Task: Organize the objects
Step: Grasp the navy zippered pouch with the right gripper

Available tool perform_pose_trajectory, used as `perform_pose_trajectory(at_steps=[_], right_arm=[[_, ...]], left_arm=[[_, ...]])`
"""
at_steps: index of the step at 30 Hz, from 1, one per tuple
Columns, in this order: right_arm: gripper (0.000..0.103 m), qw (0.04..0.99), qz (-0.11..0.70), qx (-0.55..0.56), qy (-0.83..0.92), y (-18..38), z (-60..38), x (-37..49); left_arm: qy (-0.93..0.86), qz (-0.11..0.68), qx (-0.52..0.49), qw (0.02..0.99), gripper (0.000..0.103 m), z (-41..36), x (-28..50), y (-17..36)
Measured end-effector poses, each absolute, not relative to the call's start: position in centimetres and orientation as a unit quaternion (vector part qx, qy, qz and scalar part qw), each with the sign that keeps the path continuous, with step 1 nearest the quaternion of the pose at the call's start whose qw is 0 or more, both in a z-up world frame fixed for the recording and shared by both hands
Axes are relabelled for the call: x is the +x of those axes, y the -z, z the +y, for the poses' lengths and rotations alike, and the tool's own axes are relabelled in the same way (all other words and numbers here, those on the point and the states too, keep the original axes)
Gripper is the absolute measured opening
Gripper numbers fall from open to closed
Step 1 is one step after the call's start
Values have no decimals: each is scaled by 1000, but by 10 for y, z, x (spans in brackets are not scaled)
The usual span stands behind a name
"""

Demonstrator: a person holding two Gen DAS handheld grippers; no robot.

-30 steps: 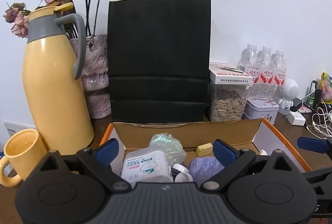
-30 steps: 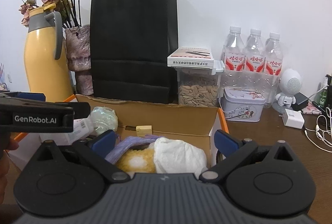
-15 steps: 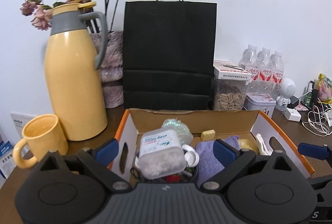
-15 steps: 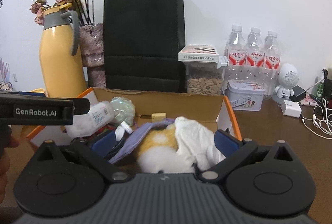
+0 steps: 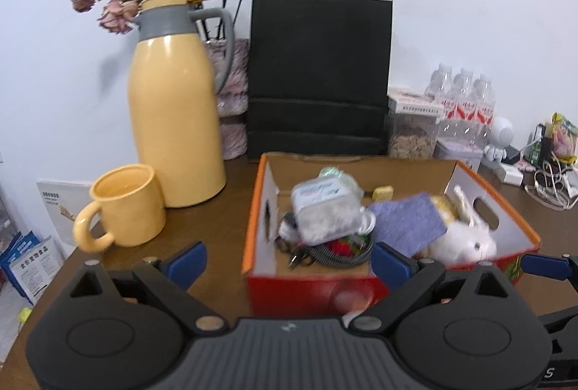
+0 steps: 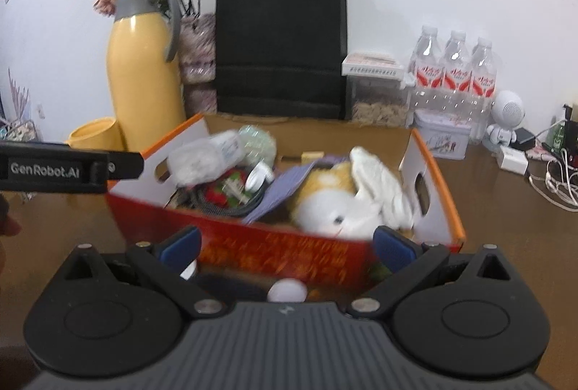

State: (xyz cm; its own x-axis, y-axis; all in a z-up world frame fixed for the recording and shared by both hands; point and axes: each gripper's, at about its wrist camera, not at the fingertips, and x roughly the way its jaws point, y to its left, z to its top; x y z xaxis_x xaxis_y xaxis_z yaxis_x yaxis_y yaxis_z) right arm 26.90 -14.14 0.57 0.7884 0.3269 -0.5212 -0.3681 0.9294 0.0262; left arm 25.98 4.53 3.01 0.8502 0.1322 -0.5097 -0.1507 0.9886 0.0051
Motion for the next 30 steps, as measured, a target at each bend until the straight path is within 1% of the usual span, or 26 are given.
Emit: perform_pose_trajectory(at_steps=[14, 26, 27, 28, 30], right_arm=[[103, 924, 338, -44, -171, 33, -116, 236], [103, 920, 352, -59, -160, 44, -97, 238], [97, 920, 352, -60, -161, 45, -96, 238], [83, 919, 353, -57, -165, 46, -97, 238], [72, 921, 345, -50, -175, 45, -99, 236]], left_arm=[[-79, 314, -12, 946, 98, 79, 215, 7], [-69, 328, -11, 942, 98, 82, 204, 18], [-68, 328, -10, 942, 98, 81, 204, 17], [-68, 328, -10, 942, 98, 81, 204, 17], [-67, 329, -9, 942, 98, 80, 204, 18]])
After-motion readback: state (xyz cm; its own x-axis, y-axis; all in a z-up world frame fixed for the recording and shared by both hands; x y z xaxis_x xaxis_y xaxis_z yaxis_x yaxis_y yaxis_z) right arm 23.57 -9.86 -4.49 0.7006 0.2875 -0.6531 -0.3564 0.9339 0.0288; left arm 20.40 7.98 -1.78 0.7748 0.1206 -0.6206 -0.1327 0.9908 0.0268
